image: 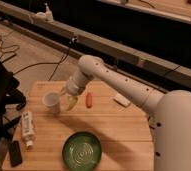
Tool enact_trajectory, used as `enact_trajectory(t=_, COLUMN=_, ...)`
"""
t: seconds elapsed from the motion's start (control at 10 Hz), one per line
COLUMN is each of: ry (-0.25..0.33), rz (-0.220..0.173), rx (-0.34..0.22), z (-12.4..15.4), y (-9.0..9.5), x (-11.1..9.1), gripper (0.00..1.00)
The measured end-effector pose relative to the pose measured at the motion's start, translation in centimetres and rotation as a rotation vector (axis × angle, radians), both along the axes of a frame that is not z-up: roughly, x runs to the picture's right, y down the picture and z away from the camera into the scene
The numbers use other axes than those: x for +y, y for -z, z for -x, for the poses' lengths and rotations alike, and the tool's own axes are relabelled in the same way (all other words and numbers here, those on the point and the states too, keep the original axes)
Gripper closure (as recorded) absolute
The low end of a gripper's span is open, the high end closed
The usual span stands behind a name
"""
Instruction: Place the ceramic cup in the ceramic bowl
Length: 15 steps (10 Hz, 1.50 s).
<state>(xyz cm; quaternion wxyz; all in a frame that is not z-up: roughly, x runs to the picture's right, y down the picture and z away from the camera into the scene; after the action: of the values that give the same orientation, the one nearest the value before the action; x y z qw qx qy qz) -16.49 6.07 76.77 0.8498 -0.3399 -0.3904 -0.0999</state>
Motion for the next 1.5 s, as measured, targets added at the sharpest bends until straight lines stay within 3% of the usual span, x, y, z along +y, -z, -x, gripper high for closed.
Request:
enact_trajectory(t=0.4, ry=0.057, rz=0.029, rx=-0.041, z=4.3, y=-2.8, x=-0.2, gripper=0.35)
enact_trajectory(t=1.0, ry=0.079, rz=0.104, rx=-0.031, z=5.2, y=-6.5, x=1.3, gripper=0.37)
enact_trajectory(t=1.4, ry=0.090, rz=0.100, rx=-0.010, z=4.3, y=-7.8, x=1.4, gripper=0.76)
enact_trajectory(t=1.5, ry=0.088, rz=0.100, rx=-0.009, z=4.2, y=-7.9, x=1.3, gripper=0.82)
